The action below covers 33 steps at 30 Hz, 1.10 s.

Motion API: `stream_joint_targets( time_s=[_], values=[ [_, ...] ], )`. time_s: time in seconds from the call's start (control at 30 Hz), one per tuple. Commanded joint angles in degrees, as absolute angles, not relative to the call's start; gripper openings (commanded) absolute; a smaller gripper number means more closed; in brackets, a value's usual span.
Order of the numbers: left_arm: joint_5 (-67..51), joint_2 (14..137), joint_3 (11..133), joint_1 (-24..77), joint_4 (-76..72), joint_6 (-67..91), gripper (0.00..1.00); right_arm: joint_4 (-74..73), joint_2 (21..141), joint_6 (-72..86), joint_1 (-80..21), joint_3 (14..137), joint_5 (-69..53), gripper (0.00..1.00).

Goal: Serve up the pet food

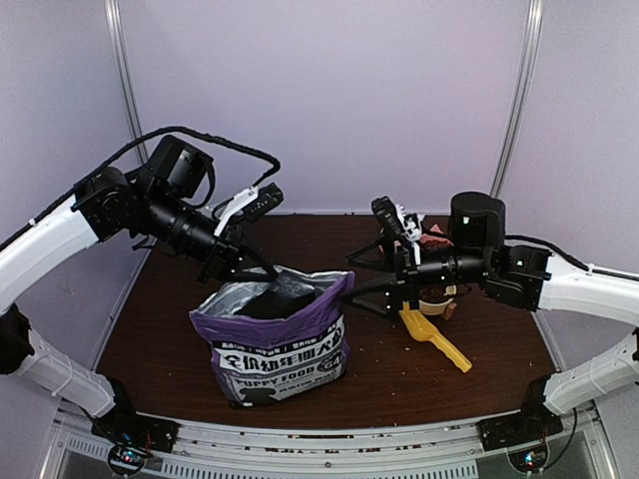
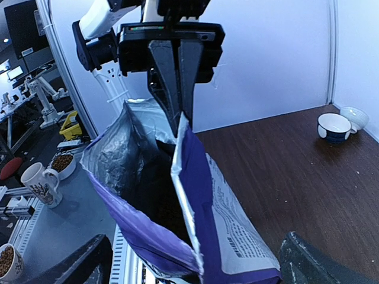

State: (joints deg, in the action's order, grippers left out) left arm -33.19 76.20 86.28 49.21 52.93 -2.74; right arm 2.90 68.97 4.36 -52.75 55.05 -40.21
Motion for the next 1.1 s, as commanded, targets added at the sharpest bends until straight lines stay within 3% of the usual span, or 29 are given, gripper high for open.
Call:
stream_joint_targets(
  time_s=[0.0, 0.4, 0.53, 0.6, 0.7, 0.77, 0.93, 1.07],
  values=[
    [-34.36, 76.15, 89.16, 48.96, 50.01, -3.15, 0.0, 5.41, 71.02, 2.17, -54.59, 58.23, -45.44, 1.0],
    [-36.72, 76.95, 89.19, 48.96, 48.6, -1.59, 0.0, -5.51, 75.99, -7.54, -57.67, 63.01, -40.91, 0.99],
    [-37.29, 76.96, 89.06, 48.96, 48.61, -1.06, 0.11, -6.99, 76.73, -11.15, -59.94, 64.08, -35.59, 0.96],
    [-38.15, 77.04, 88.59, 48.96, 48.66, -0.74, 0.24, -5.83, 76.68, -10.74, -60.09, 64.15, -34.72, 0.82],
    [-39.24, 76.99, 87.54, 49.04, 49.0, -0.19, 0.6, -5.5, 76.29, -10.26, -60.27, 64.49, -31.85, 0.55],
    [-39.18, 77.06, 87.16, 49.11, 50.18, -0.4, 0.75, -5.18, 75.48, -10.26, -60.25, 64.4, -30.56, 0.43],
    [-36.27, 77.68, 87.2, 50.76, 54.31, -2.26, 0.86, -4.34, 74.12, -8.52, -60.21, 64.13, -29.22, 0.1],
    [-35.25, 78.35, 88.5, 52.77, 57.38, -3.02, 0.92, -4.75, 73.77, -7.4, -60.13, 64.39, -28.28, 0.05]
  ],
)
